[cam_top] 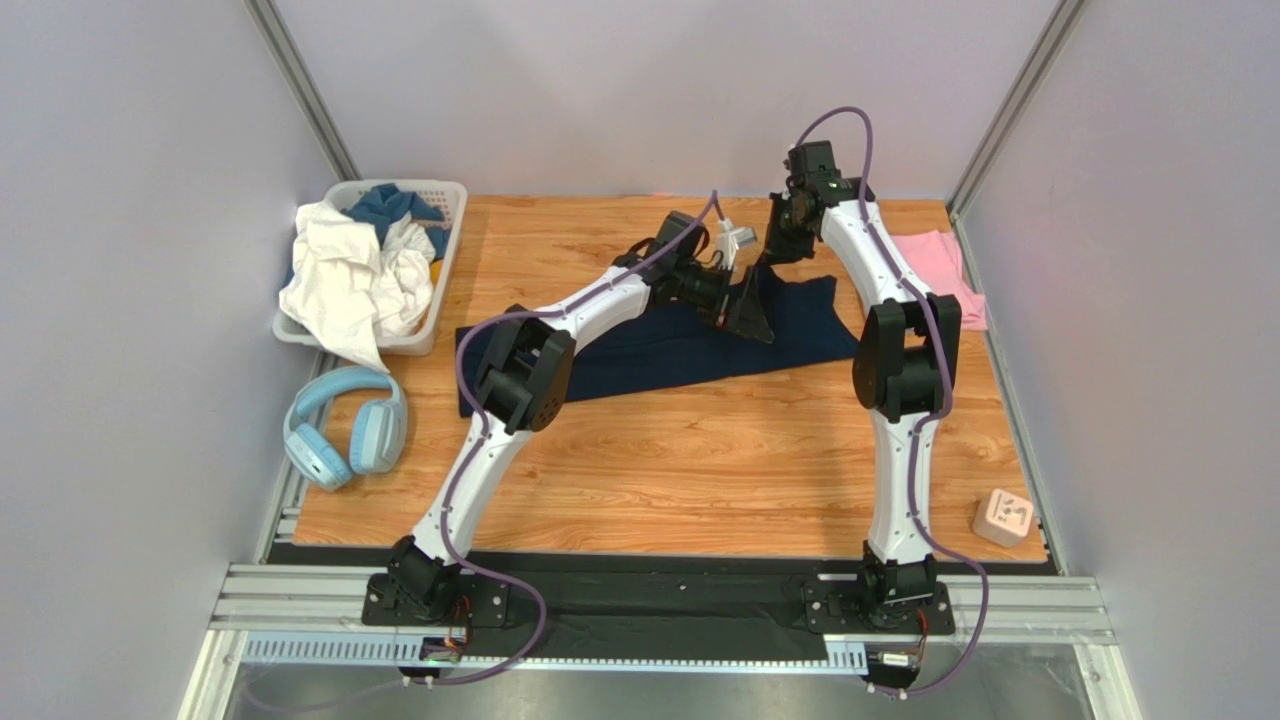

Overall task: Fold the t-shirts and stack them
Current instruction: Fold the other side of the tshirt into a rectangle

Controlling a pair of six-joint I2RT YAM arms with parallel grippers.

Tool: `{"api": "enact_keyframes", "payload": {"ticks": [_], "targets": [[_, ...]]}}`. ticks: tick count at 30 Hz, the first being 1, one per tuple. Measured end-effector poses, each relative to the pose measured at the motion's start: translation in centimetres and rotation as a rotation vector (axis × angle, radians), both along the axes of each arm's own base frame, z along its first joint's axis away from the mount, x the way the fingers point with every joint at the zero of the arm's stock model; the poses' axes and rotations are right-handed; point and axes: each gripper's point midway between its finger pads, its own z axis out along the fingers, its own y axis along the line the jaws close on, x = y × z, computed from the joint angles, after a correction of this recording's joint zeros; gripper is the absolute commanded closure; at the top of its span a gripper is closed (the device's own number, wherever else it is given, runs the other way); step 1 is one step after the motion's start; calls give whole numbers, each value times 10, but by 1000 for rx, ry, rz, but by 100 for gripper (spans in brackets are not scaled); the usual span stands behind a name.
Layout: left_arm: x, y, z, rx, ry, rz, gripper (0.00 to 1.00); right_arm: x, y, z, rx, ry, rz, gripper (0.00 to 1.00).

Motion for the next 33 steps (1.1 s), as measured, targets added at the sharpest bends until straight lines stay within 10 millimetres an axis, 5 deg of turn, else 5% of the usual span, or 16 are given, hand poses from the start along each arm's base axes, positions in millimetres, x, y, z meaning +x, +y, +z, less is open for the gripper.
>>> {"api": "enact_keyframes", "payload": {"ticks": [4, 9, 14, 22, 33], "targets": [[22, 8, 11, -76, 54, 65, 0, 0, 0, 0, 0, 0, 0, 100], [36, 28, -2, -93, 150, 138, 0, 0, 0, 0, 0, 0, 0, 100], [25, 35, -26, -85, 250, 155, 0, 2, 0, 4, 2, -8, 0, 100], [12, 21, -16, -108, 280, 143, 0, 9, 3, 19, 19, -46, 3, 100], [13, 20, -13, -110, 281, 144, 0, 2, 1, 11, 14, -24, 0, 100]]}}
